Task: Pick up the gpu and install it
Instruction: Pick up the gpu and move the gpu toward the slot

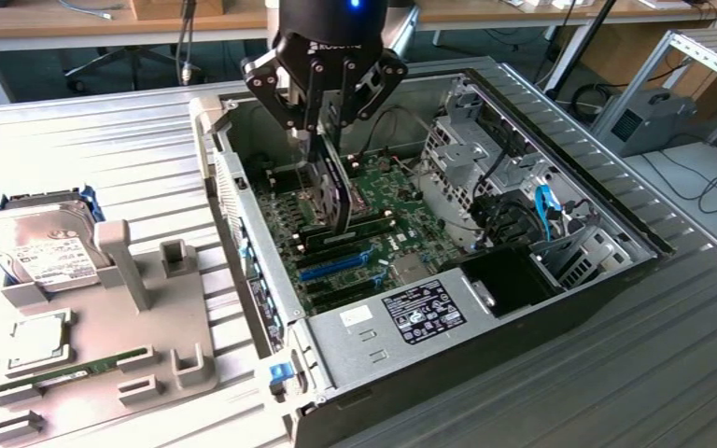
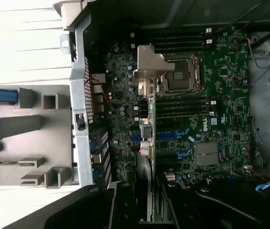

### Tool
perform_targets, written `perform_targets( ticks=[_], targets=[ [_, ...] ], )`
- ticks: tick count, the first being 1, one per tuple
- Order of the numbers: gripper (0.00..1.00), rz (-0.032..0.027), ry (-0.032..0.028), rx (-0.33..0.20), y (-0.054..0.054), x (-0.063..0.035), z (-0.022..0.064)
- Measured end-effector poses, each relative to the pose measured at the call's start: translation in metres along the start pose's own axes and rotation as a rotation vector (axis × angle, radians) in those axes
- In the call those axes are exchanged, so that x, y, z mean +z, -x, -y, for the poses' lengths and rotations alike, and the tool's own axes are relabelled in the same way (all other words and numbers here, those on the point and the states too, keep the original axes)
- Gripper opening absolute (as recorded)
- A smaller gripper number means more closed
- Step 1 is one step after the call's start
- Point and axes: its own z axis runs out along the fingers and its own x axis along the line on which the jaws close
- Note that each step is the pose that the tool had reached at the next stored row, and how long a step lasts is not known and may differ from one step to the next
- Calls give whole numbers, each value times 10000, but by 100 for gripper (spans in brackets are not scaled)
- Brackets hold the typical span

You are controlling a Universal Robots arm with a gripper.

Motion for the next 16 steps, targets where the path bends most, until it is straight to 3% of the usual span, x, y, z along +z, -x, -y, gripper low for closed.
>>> perform_targets(
  ticks=[16],
  targets=[
    [26, 0, -5, 0, 86, 13, -9]
  ],
)
